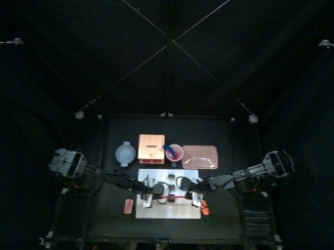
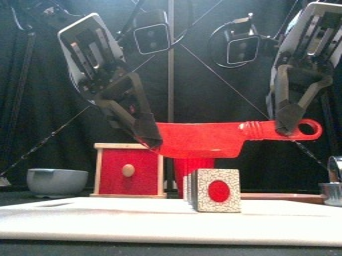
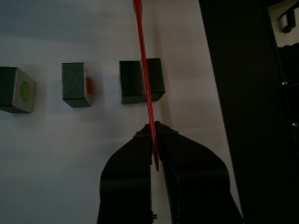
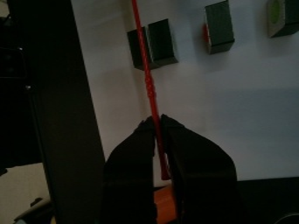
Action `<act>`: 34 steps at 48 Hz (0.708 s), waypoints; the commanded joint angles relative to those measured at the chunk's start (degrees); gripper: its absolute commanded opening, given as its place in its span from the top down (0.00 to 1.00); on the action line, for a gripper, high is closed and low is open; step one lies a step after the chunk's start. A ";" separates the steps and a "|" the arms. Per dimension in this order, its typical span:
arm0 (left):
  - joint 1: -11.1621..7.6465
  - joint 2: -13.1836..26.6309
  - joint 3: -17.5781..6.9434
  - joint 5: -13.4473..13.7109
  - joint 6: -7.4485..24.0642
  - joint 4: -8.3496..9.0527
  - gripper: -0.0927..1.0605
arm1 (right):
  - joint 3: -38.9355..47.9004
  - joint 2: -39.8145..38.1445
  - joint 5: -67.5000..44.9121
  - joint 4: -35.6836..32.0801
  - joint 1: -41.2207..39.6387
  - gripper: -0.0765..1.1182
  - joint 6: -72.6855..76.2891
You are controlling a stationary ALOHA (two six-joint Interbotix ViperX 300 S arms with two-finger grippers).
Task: Place sushi on board then cut the sushi with the knife then place the pieces on the plate
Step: Cut the sushi into 4 pieces
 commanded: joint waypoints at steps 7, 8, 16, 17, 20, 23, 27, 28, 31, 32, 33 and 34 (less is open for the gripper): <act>-1.23 0.70 -0.35 0.79 0.09 -0.18 0.55 | 0.35 -0.62 -0.09 0.44 0.26 0.61 0.35; -1.23 0.79 -0.44 0.70 0.09 -0.09 0.55 | 0.44 -0.53 -0.09 0.35 0.26 0.61 0.35; -0.79 1.76 -0.44 0.53 0.18 0.00 0.56 | 0.79 -0.44 -0.09 0.00 -0.09 0.61 0.35; -0.79 1.76 -0.44 0.53 0.26 0.00 0.56 | 0.79 -0.44 -0.09 -0.09 -0.09 0.61 0.35; -0.79 1.93 -0.44 0.44 0.26 0.26 0.56 | 0.88 -0.44 -0.09 -0.09 -0.18 0.61 0.26; -0.79 1.93 -0.44 0.35 0.26 0.53 0.56 | 0.88 -0.44 -0.09 -0.35 -0.18 0.61 0.26; -0.70 1.93 -0.44 0.35 0.26 0.97 0.56 | 0.88 -0.44 -0.09 -0.62 -0.18 0.61 0.26; -0.70 1.85 -0.53 0.35 0.26 1.14 0.56 | 0.88 -0.44 -0.09 -0.70 -0.26 0.61 0.26; -0.62 1.76 -0.62 0.35 0.26 1.32 0.56 | 0.79 -0.44 -0.09 -0.70 -0.26 0.61 0.35; -0.70 1.67 -0.70 0.35 0.26 1.41 0.56 | 0.70 -0.53 -0.09 -0.70 -0.26 0.61 0.26; -0.70 1.49 -0.70 0.35 0.26 1.49 0.56 | 0.70 -0.53 -0.09 -0.70 -0.26 0.61 0.26; -0.70 1.41 -0.70 0.35 0.26 1.58 0.56 | 0.62 -0.53 -0.09 -0.62 -0.26 0.61 0.26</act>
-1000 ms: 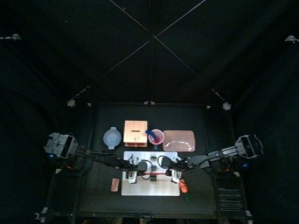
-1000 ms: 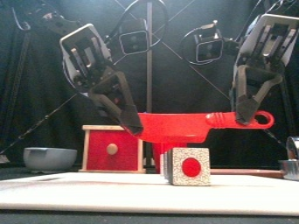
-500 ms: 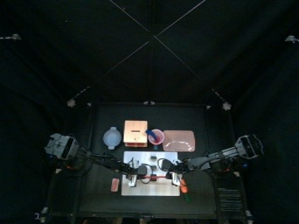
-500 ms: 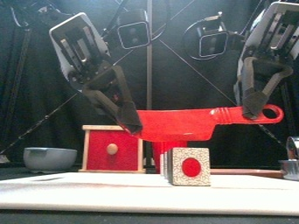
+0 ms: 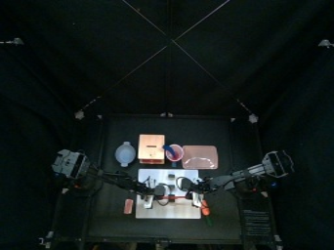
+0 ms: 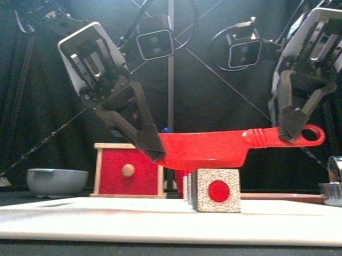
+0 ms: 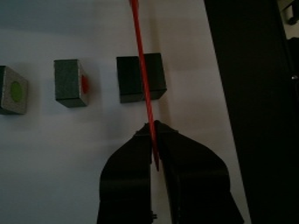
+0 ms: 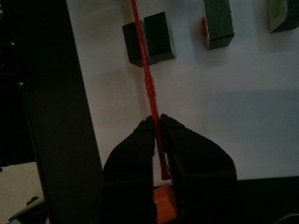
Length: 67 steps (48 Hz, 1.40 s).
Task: Place sushi on board then cut the sushi with the knife then place the pieces on the plate
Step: Cut the sushi into 4 pieces
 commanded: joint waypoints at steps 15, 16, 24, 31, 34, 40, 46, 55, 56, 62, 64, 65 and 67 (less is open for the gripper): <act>-0.53 -1.05 0.09 0.53 0.18 1.93 0.56 | 0.09 -1.05 0.35 0.00 -0.09 0.61 0.26; -0.53 -0.97 0.09 0.53 0.26 1.93 0.56 | 0.09 -1.05 0.35 0.00 -0.09 0.61 0.26; -0.26 -0.70 0.09 0.53 0.26 2.02 0.56 | 0.35 -0.88 0.35 0.00 -0.09 0.61 0.26; -0.09 -0.62 0.26 0.53 0.26 2.02 0.56 | 0.53 -0.70 0.35 0.00 -0.09 0.61 0.35; -0.09 -0.53 0.35 0.62 0.26 2.02 0.56 | 0.70 -0.62 0.35 0.09 -0.09 0.61 0.26; -0.09 -0.18 0.35 0.62 0.26 2.02 0.56 | 0.88 -0.35 0.35 0.44 -0.09 0.61 0.35; -0.09 0.00 0.35 0.62 0.18 1.93 0.56 | 0.88 -0.09 0.35 0.97 0.09 0.61 0.35; -0.09 0.62 0.62 0.62 -0.09 1.76 0.56 | 0.97 0.79 0.35 1.67 0.35 0.61 0.35; -0.18 0.79 0.70 0.62 -0.09 1.67 0.56 | 0.97 1.14 0.35 1.85 0.35 0.61 0.35; -0.18 2.29 0.70 0.62 0.09 0.62 0.56 | 0.88 3.34 -0.18 2.72 0.79 0.61 0.26; -0.26 3.16 0.79 0.70 0.00 0.26 0.56 | 0.79 4.39 -0.62 2.90 1.14 0.61 0.26; -0.35 3.52 0.79 0.70 0.00 0.09 0.56 | 0.70 4.83 -0.88 3.08 1.32 0.61 0.26; -0.44 4.04 0.70 0.70 0.09 -0.35 0.56 | 0.62 5.63 -1.14 3.34 1.58 0.61 0.26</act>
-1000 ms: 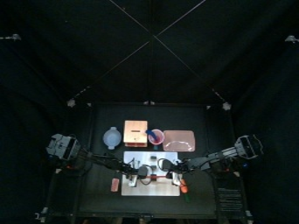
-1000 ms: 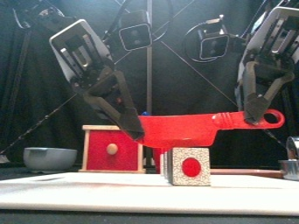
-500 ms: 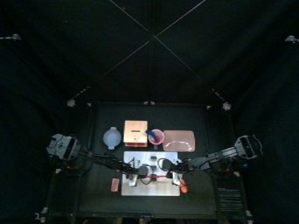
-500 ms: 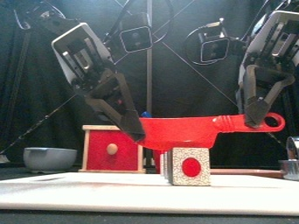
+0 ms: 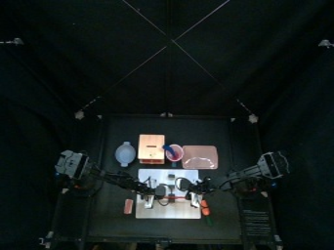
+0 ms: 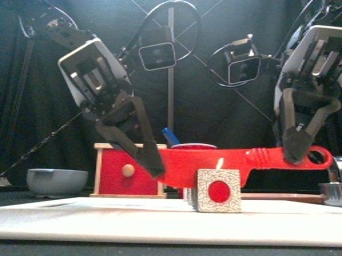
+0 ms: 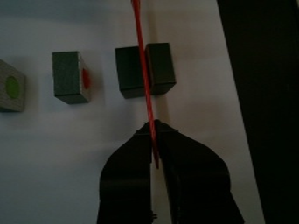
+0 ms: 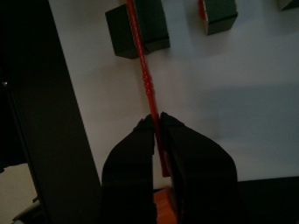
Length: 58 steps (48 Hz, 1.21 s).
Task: Place sushi on board then cut the sushi with the knife then place the pieces on the plate
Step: Cut the sushi into 4 pieces
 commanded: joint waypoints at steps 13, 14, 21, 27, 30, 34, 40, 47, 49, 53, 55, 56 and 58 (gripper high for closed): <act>-1.41 1.14 0.53 0.62 0.00 -2.55 0.56 | -0.44 2.37 -0.35 3.43 3.34 0.61 0.35; -1.58 1.05 0.53 0.53 0.00 -2.72 0.56 | -0.53 2.29 -0.35 3.78 3.60 0.61 0.35; -2.37 0.44 0.53 0.62 0.00 -4.13 0.56 | -0.88 2.02 -0.35 5.01 4.48 0.61 0.35; -2.99 0.44 0.44 0.53 0.09 -5.01 0.56 | -1.32 1.93 -0.09 5.19 4.83 0.61 0.35; -2.99 0.44 0.44 0.53 0.18 -5.01 0.56 | -1.49 1.85 0.26 4.75 4.75 0.61 0.26; -2.55 0.18 0.44 0.53 0.26 -4.83 0.56 | -1.41 1.05 0.70 3.96 4.48 0.61 0.26; -2.46 -1.49 0.44 0.88 0.18 -4.75 0.55 | -1.67 -1.23 1.93 2.81 4.31 0.61 0.26; -1.41 -5.45 -0.18 1.14 0.35 -4.22 0.54 | -2.11 -5.54 3.87 0.35 2.90 0.61 0.26; -0.88 -6.68 -0.26 1.32 0.35 -3.69 0.54 | -2.20 -7.21 4.66 -0.44 2.20 0.61 0.26; 0.53 -9.14 -0.35 1.41 0.35 -2.11 0.52 | -2.02 -10.11 6.15 -1.85 1.05 0.61 0.26; 1.05 -9.93 -0.35 1.41 0.35 -0.97 0.51 | -1.85 -11.25 6.86 -2.29 0.62 0.61 0.26; 1.41 -10.37 -0.35 1.41 0.35 -0.44 0.50 | -1.67 -11.87 7.21 -2.55 0.44 0.61 0.26; 2.11 -10.99 -0.35 1.41 0.35 0.62 0.48 | -1.41 -12.92 8.00 -2.81 0.00 0.61 0.18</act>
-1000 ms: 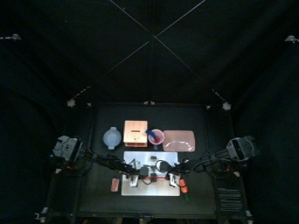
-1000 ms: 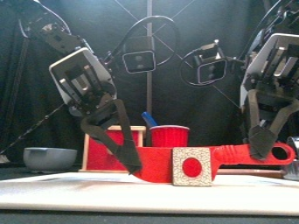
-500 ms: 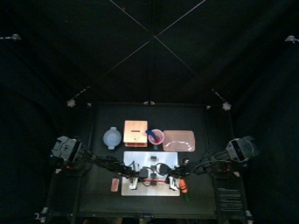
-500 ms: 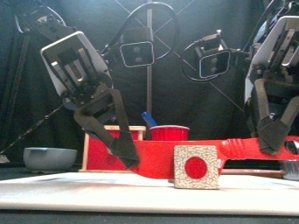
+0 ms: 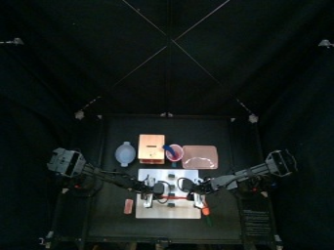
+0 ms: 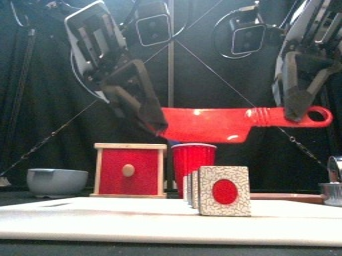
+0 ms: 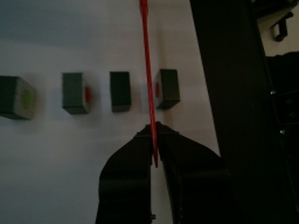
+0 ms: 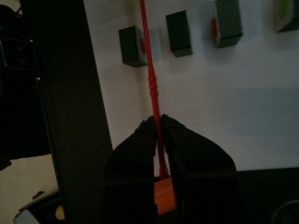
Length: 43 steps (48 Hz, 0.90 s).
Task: Place sushi on board then cut the sushi with the knife then place the pieces on the plate
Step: Cut the sushi into 4 pieces
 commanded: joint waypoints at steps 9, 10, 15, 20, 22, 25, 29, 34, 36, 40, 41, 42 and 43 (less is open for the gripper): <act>3.52 -4.75 -0.53 0.70 0.09 5.01 0.35 | 2.55 -9.67 4.04 -0.62 -1.58 0.61 0.18; 3.69 -4.83 -0.53 0.53 0.09 5.19 0.34 | 2.90 -10.46 4.13 -0.62 -1.58 0.61 0.18; 4.83 -6.15 -0.44 0.35 0.09 6.06 0.28 | 4.75 -14.59 4.57 0.00 -1.58 0.61 0.35; 5.71 -7.56 -0.26 0.00 0.09 6.50 0.26 | 7.29 -19.69 5.63 2.02 -1.76 0.61 0.44; 5.98 -7.91 0.00 -0.62 0.18 6.68 0.26 | 8.44 -21.62 6.50 3.34 -1.93 0.61 0.35; 6.59 -8.09 0.44 -1.93 0.18 7.12 0.26 | 10.28 -24.26 8.17 5.45 -2.37 0.61 0.26; 7.47 -8.09 1.41 -4.57 0.09 7.56 0.26 | 12.74 -28.21 11.69 8.00 -3.43 0.61 0.35; 8.09 -8.00 2.46 -7.73 0.09 8.17 0.26 | 14.68 -31.20 15.64 10.63 -5.01 0.61 0.35; 8.26 -7.91 2.81 -9.23 0.09 8.35 0.27 | 15.29 -31.82 17.31 11.43 -5.71 0.61 0.35; 8.70 -7.73 3.69 -12.66 0.09 8.70 0.27 | 16.26 -32.17 21.27 12.13 -7.12 0.61 0.35; 8.79 -7.73 3.78 -13.36 0.09 8.70 0.27 | 16.52 -32.17 22.76 12.39 -7.65 0.61 0.26; 8.88 -7.73 4.04 -14.06 0.09 8.70 0.27 | 16.79 -32.17 23.55 12.48 -8.00 0.60 0.26; 8.96 -7.65 4.22 -14.77 0.09 8.70 0.27 | 17.05 -32.08 24.35 12.48 -8.26 0.60 0.26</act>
